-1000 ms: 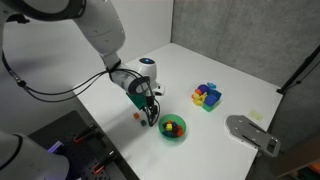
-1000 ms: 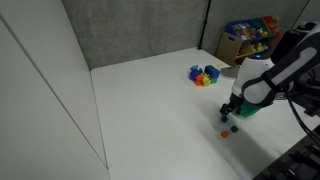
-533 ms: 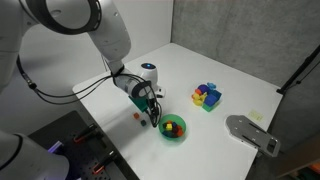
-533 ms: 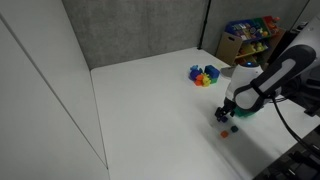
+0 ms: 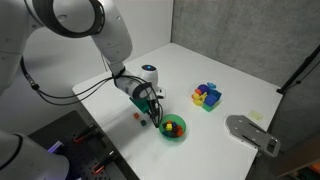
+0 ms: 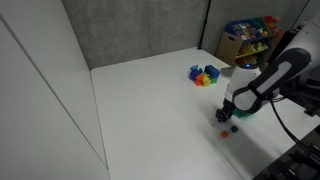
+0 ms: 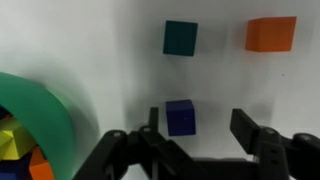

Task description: Put the purple block in the bowl

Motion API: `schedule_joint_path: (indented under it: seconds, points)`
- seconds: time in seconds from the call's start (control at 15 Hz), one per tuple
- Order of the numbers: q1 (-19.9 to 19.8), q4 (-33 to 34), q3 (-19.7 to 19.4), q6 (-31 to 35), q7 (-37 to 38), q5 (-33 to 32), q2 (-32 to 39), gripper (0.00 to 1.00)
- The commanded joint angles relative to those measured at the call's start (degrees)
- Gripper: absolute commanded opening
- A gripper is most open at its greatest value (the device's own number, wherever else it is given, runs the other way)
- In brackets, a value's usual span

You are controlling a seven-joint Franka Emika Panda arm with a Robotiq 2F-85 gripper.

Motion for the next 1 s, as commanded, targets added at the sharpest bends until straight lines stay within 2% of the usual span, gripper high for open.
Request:
schedule_joint_path:
  seconds: [0.0,0.13,0.33,0.4,0.6,0.93]
  points:
    - [1.19,0.32,-1.21,2.49,-1.44,0.13,0.83,0.44]
    - [1.85,0.18,-1.79,3.92,-1.35,0.02,1.21,0.27]
    - [2.43,-0.52,-2.02,3.34,-1.53,0.16,-0.18,0.06]
    - [2.51,-0.91,-1.88,2.53,-1.73,0.12,-1.20,0.10]
    - [4.59,-2.32,-3.50,0.68,-1.06,-0.62,-5.35,0.10]
    - [11.77,-3.00,-12.07,-3.33,2.21,-5.65,-11.15,0.10]
